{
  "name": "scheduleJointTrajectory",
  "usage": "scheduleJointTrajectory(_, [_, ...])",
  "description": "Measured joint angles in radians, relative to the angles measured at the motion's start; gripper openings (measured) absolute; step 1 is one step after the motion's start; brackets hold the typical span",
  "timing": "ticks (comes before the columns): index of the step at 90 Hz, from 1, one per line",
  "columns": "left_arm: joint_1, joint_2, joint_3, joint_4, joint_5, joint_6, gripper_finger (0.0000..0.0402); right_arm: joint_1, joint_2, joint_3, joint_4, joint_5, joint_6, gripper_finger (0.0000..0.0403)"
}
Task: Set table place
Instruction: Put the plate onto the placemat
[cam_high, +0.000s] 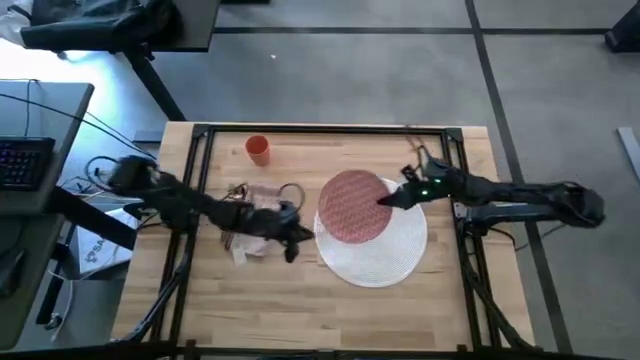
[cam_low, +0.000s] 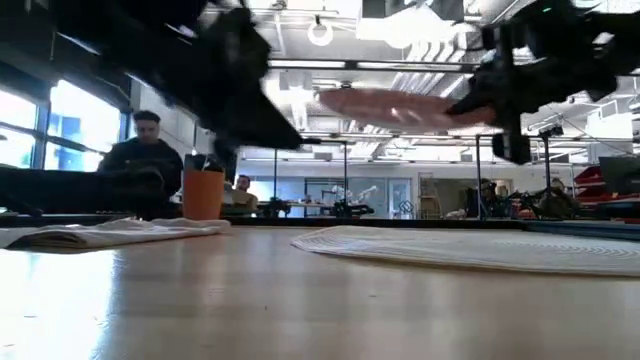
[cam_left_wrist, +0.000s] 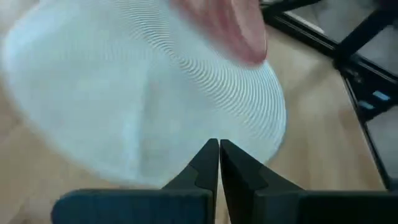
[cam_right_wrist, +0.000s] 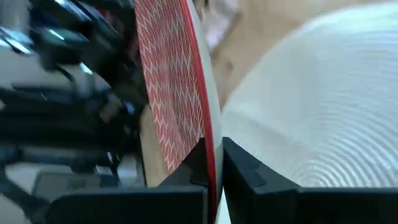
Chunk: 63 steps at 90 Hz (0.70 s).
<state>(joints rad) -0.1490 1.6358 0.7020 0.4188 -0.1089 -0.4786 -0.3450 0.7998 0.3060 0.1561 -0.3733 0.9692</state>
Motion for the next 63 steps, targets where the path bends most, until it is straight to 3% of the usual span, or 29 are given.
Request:
scheduleJointTrajectory(13, [0.055,0.203,0.212,-0.089,0.1,0.116,0.0,-0.028,-0.125,-0.012,-0.014,0.037,0.019,0.0])
scheduleJointTrajectory(26, [0.071,0.348,0.395,-0.302,0.087,0.198,0.0,-0.042,-0.174,0.001,-0.034,0.046,0.03,0.0])
scheduleJointTrajectory(53, [0.104,0.385,0.448,-0.708,-0.198,0.172,0.0,-0.041,-0.177,-0.01,-0.191,0.065,0.044,0.0])
scheduleJointTrajectory(63, [0.128,0.386,0.449,-0.774,-0.301,0.175,0.0,-0.042,-0.145,-0.01,-0.219,0.088,0.045,0.0])
